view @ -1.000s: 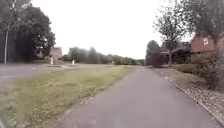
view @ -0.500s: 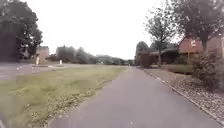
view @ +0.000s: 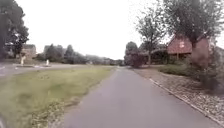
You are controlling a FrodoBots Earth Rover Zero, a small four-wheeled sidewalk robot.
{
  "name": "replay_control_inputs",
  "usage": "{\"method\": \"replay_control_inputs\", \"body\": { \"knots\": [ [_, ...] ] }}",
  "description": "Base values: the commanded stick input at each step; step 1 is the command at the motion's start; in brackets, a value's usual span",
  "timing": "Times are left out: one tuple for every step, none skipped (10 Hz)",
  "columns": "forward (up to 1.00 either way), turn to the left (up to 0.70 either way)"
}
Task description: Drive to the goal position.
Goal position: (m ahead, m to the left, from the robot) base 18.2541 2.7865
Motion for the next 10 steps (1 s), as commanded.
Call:
{"method": "replay_control_inputs", "body": {
  "knots": [
    [1.00, -0.40],
    [1.00, -0.40],
    [1.00, -0.32],
    [1.00, 0.00],
    [1.00, 0.00],
    [1.00, 0.00],
    [1.00, 0.00],
    [1.00, 0.00],
    [1.00, 0.00],
    [1.00, 0.00]
  ]
}}
